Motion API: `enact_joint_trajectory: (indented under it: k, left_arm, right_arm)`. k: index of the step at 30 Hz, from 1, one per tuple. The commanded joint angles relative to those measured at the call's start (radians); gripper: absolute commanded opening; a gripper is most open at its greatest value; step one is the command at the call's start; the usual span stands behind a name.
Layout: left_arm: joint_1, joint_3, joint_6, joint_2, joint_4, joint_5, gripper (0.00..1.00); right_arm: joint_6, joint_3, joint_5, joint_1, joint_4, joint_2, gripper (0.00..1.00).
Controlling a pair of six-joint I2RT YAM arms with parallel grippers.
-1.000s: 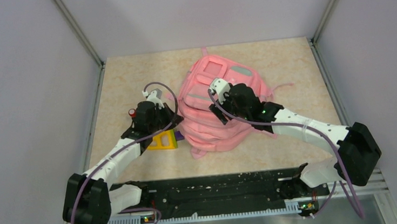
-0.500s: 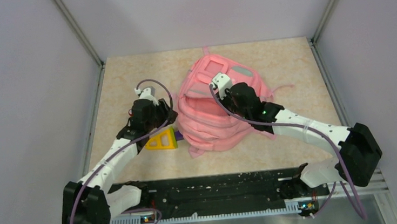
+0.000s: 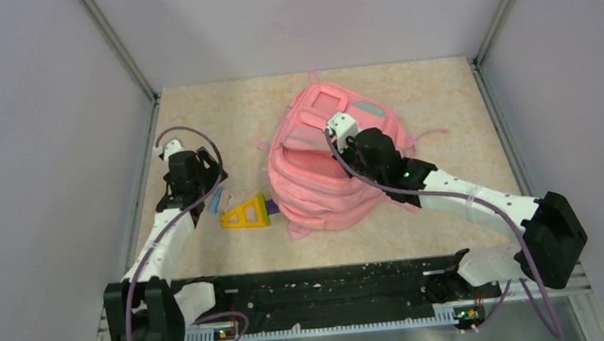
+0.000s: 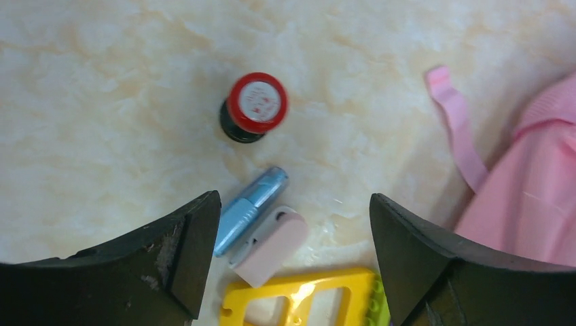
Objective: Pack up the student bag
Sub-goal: Pick up the personal item from the center of the board.
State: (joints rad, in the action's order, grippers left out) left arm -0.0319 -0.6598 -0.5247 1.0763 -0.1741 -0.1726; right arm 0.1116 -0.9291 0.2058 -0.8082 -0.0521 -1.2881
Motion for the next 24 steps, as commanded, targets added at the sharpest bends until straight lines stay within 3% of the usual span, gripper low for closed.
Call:
enact_joint_trajectory:
  k: [1,8,15,17,21,24]
  left_arm:
    - [0.081,-0.083,0.002,0.123,0.072,0.03,0.85]
    - [0.135,-0.184,0.031,0.314,0.077,0.025,0.85]
    - [0.15,-0.256,0.063,0.448,0.061,0.056,0.63]
    - [0.153,-0.262,0.067,0.463,0.071,0.057,0.53]
    - [0.153,-0.306,0.074,0.472,0.002,0.086,0.16]
    - [0.153,-0.252,0.067,0.401,0.033,0.136,0.0]
  right_arm:
    - [-0.027,0.004,0.005,0.01,0.046,0.066,0.0]
    - [-0.036,0.018,-0.017,0.01,0.074,0.067,0.0]
    - [-0.043,0.019,-0.032,0.01,0.08,0.063,0.0]
    - [-0.044,0.018,-0.034,0.01,0.081,0.062,0.0]
    - [-0.045,0.015,-0.037,0.01,0.079,0.063,0.0]
    - [-0.047,0.014,-0.037,0.01,0.078,0.065,0.0]
